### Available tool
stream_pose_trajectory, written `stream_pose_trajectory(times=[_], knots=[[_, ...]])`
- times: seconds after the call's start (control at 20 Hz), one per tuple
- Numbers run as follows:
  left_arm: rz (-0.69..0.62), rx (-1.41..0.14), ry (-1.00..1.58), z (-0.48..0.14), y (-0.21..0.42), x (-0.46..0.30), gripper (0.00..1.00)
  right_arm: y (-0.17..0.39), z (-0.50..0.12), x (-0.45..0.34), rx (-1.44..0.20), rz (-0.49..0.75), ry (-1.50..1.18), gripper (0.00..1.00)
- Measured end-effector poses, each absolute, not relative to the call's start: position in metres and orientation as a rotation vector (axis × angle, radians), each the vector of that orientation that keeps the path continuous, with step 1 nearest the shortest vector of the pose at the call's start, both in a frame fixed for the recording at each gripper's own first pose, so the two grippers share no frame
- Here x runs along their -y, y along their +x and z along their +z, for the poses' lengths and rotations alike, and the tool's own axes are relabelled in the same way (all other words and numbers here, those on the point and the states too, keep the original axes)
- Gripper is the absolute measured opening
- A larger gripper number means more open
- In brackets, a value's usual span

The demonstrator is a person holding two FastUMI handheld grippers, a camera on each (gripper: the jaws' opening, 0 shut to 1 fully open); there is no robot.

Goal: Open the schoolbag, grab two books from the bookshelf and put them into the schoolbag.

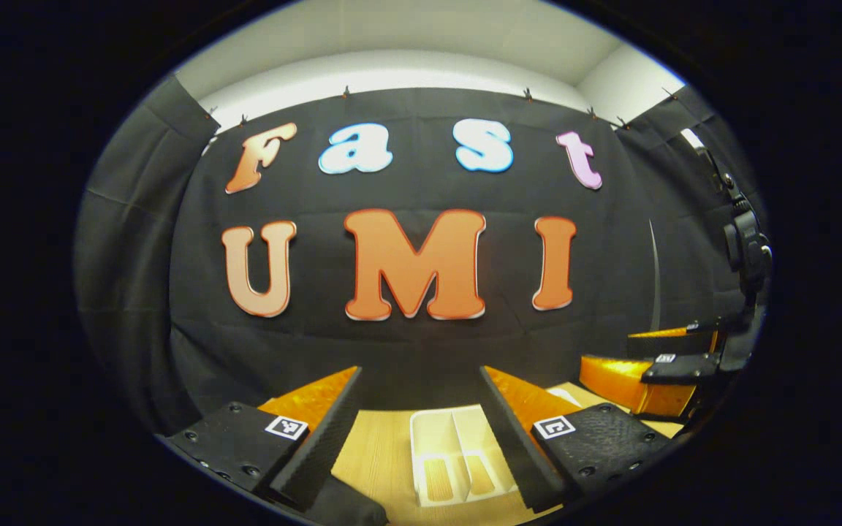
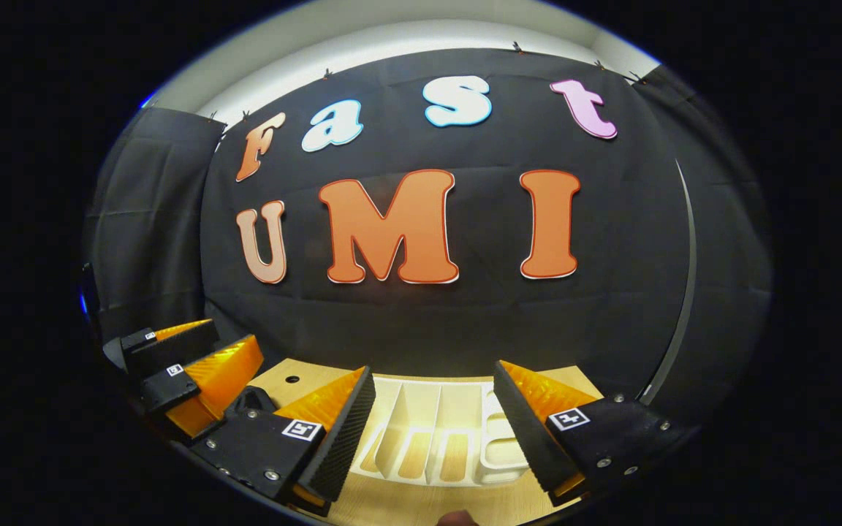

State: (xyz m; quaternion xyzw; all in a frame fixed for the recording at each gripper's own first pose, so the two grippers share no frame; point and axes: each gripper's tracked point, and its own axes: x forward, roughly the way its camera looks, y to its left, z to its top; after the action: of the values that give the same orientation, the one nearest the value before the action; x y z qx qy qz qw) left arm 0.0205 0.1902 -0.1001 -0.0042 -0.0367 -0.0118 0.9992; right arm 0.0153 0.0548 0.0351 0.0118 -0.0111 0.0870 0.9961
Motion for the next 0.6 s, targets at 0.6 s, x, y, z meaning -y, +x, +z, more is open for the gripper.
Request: stream_pose_trajectory(times=[0.6], knots=[[-0.014,0.055,-0.005,-0.124,0.015,-0.180,0.96,0.014,0.015,-0.053,0.038,0.147,0.031,0.97]])
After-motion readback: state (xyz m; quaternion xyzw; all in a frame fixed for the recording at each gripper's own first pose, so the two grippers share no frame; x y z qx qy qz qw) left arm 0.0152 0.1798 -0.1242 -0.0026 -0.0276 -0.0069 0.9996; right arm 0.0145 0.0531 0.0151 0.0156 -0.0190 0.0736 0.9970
